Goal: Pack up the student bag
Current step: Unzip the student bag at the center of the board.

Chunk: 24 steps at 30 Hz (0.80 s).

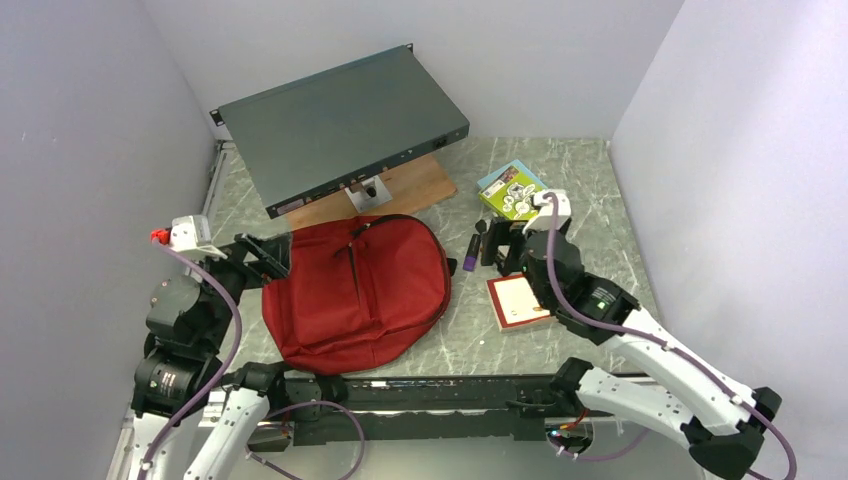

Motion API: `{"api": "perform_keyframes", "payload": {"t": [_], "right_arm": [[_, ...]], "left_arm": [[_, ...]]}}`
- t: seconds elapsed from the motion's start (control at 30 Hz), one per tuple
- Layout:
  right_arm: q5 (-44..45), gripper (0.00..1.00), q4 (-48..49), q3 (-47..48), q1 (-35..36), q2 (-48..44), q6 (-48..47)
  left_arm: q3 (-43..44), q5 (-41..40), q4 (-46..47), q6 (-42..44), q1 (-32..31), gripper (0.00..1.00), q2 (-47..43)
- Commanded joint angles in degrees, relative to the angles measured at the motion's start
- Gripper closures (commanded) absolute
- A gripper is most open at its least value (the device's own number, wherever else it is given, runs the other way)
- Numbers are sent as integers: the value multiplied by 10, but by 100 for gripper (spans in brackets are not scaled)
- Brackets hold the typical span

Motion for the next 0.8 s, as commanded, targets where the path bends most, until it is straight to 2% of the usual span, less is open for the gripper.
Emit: {"api": "perform_keyframes", "payload": {"t": [0.0, 0.17, 0.37, 0.77], "right_arm": [[-98, 0, 66, -19, -1, 36, 9], [-222, 0, 119, -23, -2, 121, 5], [-329, 0, 178, -2, 5, 231, 26], [-323, 0, 258, 67, 86, 413, 34]], "left_arm": [[-6, 18, -5, -20, 4, 1, 12], [-23, 24, -25, -26, 4, 1, 12], [-45, 33, -37, -39, 4, 1, 3], [-83, 67, -76, -64, 4, 1, 4]]}}
